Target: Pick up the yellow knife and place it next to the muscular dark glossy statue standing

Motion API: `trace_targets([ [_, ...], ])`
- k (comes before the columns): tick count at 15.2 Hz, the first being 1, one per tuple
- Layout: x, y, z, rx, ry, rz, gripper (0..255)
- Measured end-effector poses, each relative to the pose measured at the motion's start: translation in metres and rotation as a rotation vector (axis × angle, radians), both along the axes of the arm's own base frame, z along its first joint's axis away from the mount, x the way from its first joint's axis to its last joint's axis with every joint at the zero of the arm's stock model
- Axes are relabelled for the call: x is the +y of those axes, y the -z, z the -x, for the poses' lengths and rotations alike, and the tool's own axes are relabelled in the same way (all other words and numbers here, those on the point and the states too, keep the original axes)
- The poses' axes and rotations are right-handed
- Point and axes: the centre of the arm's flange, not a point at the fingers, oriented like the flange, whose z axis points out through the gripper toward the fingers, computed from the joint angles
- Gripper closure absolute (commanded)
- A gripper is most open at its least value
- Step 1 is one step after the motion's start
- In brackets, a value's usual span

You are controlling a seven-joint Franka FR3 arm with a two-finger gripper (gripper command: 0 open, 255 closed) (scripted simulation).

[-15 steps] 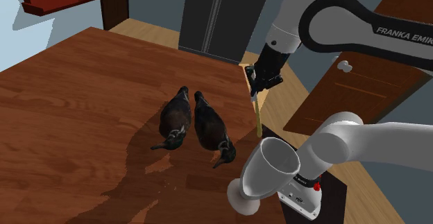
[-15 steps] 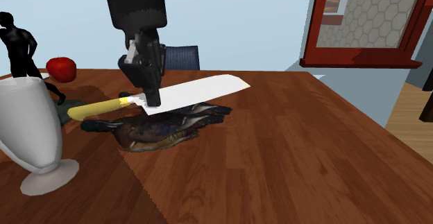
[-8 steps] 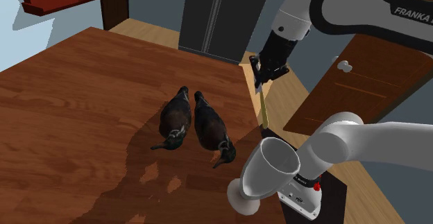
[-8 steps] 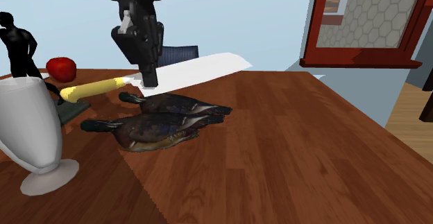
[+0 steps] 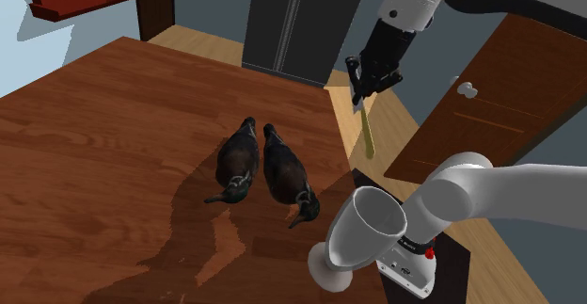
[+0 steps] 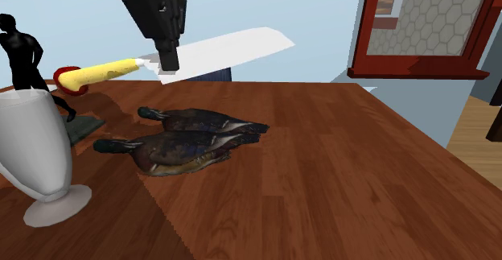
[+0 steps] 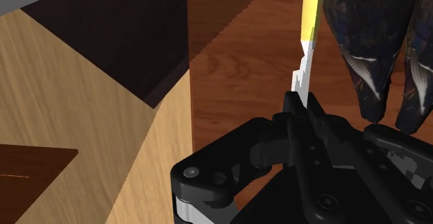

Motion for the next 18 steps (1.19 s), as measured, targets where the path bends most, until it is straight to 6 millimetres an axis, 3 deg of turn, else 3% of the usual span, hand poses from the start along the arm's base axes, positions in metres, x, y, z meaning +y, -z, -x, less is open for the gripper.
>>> trace_targets([
  [18, 0.000, -0.096, 0.000, 0.000, 0.000, 0.000, 255],
])
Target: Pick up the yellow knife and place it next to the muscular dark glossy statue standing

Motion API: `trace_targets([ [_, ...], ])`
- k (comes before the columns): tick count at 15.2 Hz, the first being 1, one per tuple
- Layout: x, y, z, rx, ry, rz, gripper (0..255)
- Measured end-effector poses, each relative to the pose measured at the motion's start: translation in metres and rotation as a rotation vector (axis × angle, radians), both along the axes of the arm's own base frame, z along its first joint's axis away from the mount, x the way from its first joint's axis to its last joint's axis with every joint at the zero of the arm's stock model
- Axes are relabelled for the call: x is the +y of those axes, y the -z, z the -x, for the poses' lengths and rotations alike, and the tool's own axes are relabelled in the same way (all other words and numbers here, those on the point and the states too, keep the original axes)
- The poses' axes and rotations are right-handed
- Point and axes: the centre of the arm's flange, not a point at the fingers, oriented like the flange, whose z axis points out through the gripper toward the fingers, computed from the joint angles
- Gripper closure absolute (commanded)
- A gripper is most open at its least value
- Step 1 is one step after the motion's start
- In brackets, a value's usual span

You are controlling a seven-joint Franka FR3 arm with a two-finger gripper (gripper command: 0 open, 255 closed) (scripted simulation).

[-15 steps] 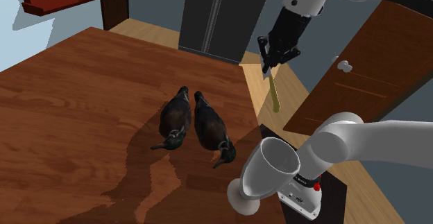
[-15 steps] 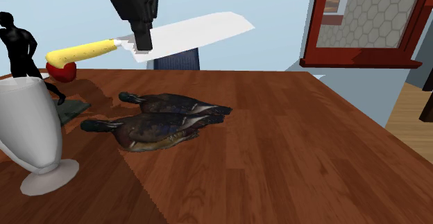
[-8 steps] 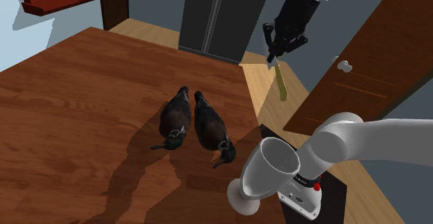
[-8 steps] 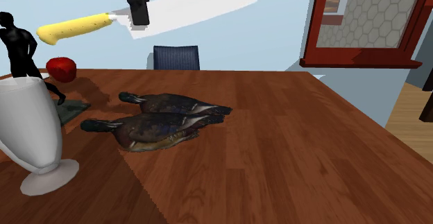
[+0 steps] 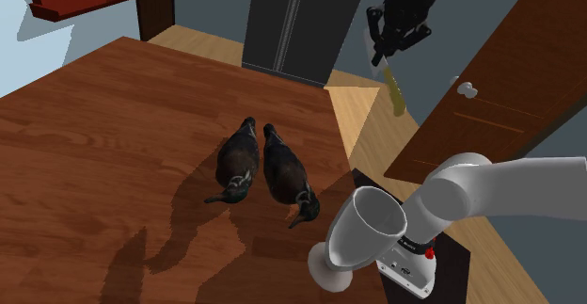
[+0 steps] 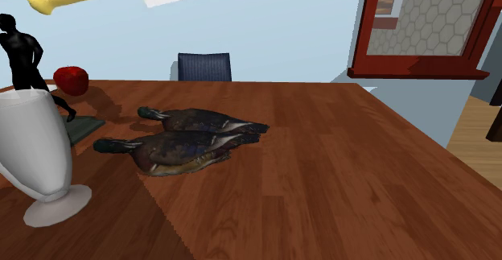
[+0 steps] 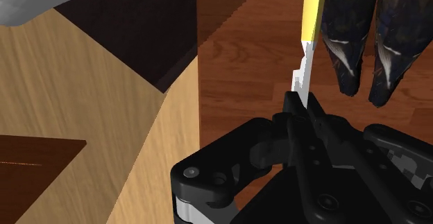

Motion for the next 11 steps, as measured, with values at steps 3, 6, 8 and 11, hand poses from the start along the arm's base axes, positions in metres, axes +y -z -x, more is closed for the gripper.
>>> trace_targets([
  [3, 0.000, -0.015, 0.002, 0.000, 0.000, 0.000, 255],
  [6, -0.001, -0.031, 0.002, 0.000, 0.000, 0.000, 255],
  [8, -0.001, -0.042, 0.001, 0.000, 0.000, 0.000, 255],
  [11, 0.000, -0.058, 0.002, 0.000, 0.000, 0.000, 255],
])
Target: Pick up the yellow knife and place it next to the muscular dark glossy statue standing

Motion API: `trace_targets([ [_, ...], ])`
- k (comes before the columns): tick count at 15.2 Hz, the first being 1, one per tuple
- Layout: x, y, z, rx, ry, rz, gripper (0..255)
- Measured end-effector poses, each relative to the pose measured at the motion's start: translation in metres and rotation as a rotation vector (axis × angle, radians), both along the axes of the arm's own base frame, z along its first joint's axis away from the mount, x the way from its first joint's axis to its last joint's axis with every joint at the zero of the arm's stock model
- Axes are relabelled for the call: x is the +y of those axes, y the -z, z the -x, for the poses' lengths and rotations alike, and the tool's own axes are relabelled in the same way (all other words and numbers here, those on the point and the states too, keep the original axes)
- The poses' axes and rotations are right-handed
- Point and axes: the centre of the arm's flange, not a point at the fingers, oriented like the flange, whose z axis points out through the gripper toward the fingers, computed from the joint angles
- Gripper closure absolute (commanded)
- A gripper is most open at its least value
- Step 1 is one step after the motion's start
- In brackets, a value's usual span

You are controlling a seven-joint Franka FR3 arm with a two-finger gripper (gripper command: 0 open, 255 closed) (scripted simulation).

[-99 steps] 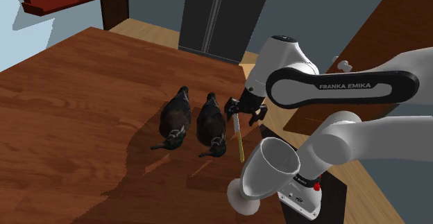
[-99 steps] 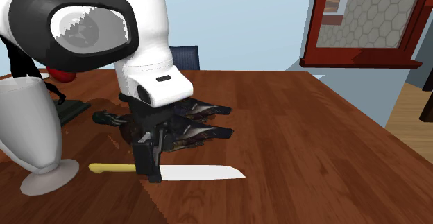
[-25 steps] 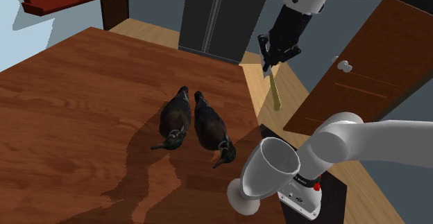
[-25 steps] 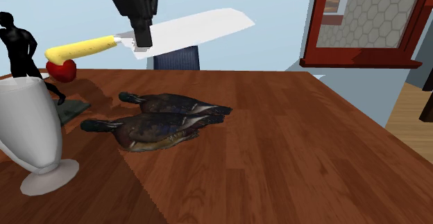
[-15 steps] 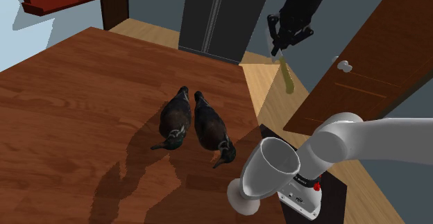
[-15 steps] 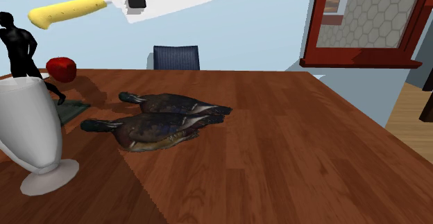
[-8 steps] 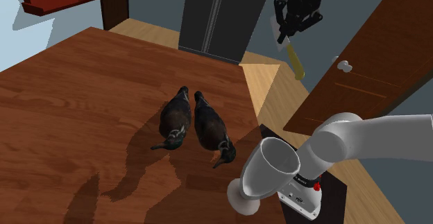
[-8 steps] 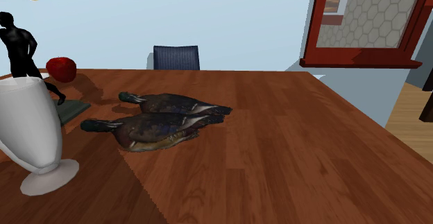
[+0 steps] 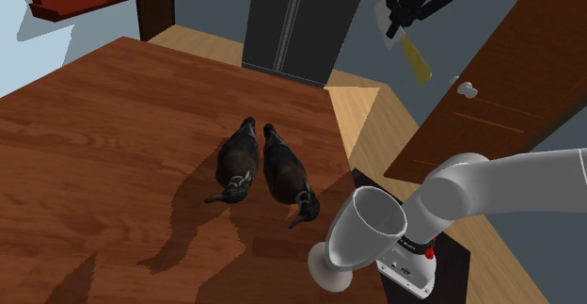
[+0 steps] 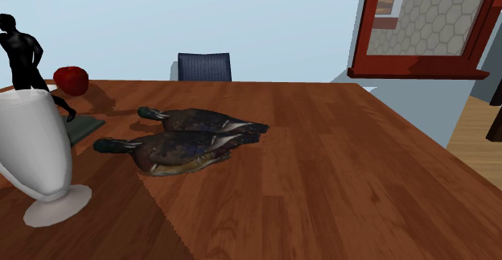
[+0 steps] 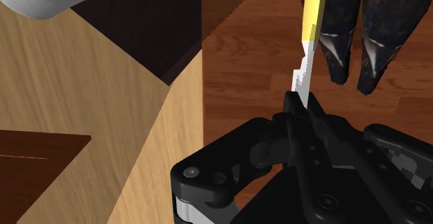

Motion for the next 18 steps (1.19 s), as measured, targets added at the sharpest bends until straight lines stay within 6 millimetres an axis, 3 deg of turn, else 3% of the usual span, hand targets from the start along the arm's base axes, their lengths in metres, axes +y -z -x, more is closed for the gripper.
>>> trace_targets([
  [2, 0.000, -0.011, 0.000, 0.000, 0.000, 0.000, 255],
  [4, 0.014, -0.014, -0.003, 0.000, 0.000, 0.001, 255],
  [11, 0.096, -0.016, -0.028, 0.000, -0.001, 0.002, 255],
  [18, 0.191, -0.013, -0.048, 0.000, -0.002, 0.004, 255],
])
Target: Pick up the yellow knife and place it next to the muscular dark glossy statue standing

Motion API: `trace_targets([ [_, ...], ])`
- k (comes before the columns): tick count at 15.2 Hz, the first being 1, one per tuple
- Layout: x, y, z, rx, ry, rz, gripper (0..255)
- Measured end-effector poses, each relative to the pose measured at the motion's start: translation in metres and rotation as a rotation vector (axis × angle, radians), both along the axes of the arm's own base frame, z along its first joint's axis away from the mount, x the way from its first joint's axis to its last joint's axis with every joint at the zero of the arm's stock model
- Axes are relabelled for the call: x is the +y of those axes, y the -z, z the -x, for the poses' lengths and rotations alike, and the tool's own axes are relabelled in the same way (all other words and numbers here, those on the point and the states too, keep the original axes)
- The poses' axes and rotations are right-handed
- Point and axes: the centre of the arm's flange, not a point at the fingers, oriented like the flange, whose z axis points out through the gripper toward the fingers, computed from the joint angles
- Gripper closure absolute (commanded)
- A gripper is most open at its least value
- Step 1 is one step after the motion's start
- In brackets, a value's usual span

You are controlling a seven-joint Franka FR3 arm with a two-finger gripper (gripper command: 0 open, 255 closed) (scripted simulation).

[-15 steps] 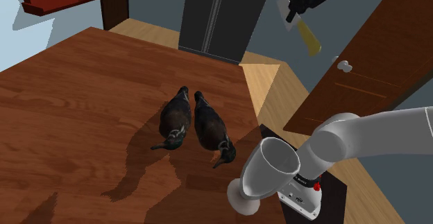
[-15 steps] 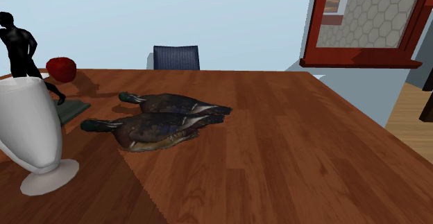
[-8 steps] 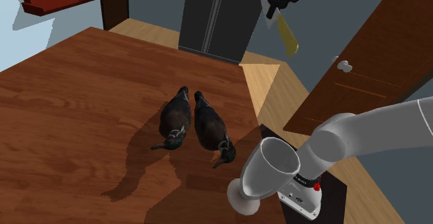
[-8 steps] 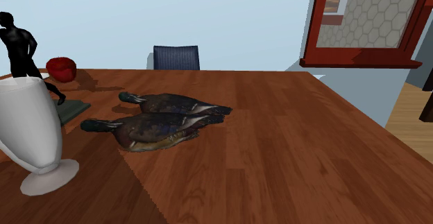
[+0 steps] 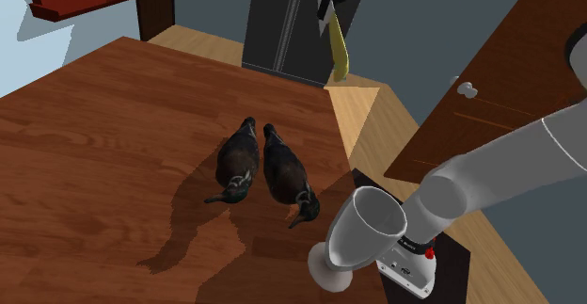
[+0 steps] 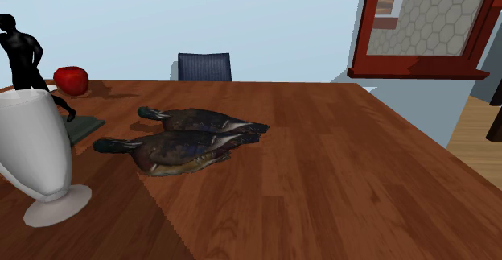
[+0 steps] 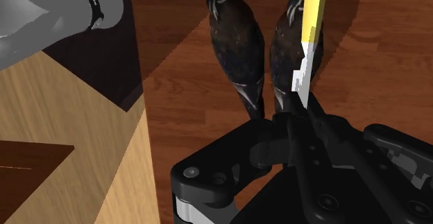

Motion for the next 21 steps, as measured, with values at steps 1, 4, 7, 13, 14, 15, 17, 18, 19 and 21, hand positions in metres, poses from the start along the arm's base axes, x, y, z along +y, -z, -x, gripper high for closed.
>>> trace_targets([
  [1, 0.015, -0.001, -0.004, 0.000, -0.001, 0.000, 255],
  [4, 0.052, 0.000, -0.014, 0.002, -0.003, 0.001, 255],
  [7, 0.090, -0.003, -0.022, 0.003, -0.010, -0.003, 255],
  [13, 0.144, 0.004, -0.036, -0.001, 0.000, -0.005, 255],
  [14, 0.146, 0.008, -0.036, -0.001, 0.001, -0.004, 255],
  [15, 0.147, 0.013, -0.036, -0.001, 0.001, -0.003, 255],
  [17, 0.147, 0.024, -0.036, -0.001, 0.001, -0.003, 255],
  [18, 0.147, 0.030, -0.036, -0.001, 0.002, -0.003, 255],
  [19, 0.147, 0.035, -0.036, -0.001, 0.002, -0.003, 255],
  [21, 0.147, 0.046, -0.037, -0.001, 0.002, -0.003, 255],
])
